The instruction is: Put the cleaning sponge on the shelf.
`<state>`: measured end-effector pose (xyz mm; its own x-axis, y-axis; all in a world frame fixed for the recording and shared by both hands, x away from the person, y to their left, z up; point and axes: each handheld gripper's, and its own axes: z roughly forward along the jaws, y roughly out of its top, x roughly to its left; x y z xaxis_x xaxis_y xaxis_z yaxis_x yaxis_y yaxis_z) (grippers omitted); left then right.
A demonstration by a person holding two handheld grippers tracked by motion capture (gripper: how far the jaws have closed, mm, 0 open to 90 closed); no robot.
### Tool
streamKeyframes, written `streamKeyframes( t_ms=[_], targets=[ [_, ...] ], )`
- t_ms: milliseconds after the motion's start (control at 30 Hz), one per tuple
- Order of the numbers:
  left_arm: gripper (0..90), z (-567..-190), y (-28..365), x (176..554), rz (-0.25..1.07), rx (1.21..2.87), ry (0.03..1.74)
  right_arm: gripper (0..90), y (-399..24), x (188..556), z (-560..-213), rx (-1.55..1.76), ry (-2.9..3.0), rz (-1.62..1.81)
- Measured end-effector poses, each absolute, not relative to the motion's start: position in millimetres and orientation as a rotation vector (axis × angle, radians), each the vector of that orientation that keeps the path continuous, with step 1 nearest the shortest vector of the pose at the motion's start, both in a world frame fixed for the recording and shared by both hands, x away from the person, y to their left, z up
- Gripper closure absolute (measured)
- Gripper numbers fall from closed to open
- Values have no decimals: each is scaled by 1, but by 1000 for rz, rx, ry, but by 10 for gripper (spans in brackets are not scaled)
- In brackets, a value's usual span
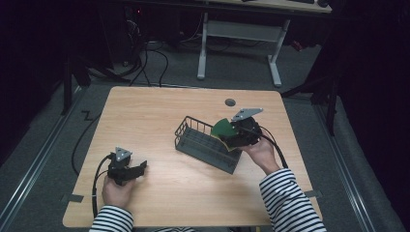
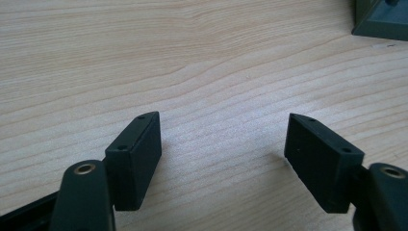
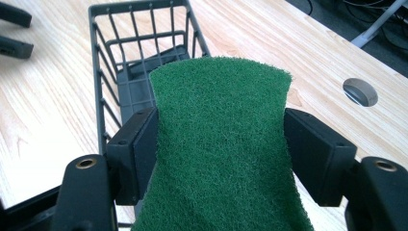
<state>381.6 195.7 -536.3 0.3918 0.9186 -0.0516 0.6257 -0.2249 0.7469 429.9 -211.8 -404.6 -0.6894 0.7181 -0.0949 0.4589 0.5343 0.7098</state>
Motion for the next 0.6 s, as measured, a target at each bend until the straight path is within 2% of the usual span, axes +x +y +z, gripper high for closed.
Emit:
streamKeyframes(
  t_ms=[600],
  targets=[
    [296,-536,198,382,517,1933,1324,306,-207,427,-411,938,2457,888]
  ],
)
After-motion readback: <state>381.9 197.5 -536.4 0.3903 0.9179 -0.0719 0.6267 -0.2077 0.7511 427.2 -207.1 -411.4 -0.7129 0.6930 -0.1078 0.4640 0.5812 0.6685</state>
